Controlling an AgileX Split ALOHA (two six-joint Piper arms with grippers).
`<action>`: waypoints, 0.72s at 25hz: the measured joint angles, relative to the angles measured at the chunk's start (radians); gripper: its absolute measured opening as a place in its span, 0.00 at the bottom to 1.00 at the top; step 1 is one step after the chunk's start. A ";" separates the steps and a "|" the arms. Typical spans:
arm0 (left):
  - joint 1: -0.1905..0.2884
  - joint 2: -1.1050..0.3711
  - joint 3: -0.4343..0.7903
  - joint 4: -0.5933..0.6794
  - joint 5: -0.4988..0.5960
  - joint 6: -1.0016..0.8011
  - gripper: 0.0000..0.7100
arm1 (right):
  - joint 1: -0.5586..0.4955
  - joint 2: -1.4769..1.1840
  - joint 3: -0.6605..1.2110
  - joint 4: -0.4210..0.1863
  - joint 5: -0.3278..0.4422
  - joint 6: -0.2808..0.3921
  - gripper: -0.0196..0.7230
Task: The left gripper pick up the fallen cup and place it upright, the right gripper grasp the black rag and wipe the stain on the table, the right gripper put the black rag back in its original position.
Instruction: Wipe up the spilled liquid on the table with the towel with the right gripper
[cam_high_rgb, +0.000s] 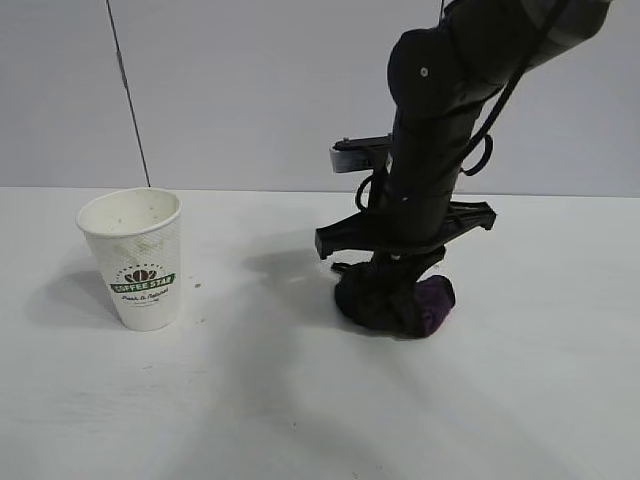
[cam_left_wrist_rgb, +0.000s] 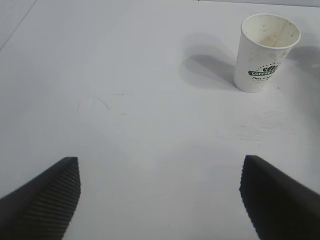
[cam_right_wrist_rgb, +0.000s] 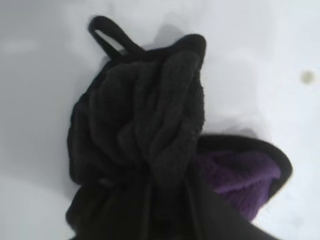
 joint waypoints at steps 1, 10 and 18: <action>0.000 0.000 0.000 0.000 0.000 0.000 0.88 | 0.000 -0.009 0.000 0.054 0.013 -0.042 0.12; 0.000 0.000 0.000 0.000 0.000 0.000 0.88 | 0.041 0.018 0.000 0.336 -0.192 -0.264 0.12; 0.000 0.000 0.000 0.000 0.000 0.000 0.88 | -0.010 0.051 0.000 0.057 -0.256 -0.121 0.12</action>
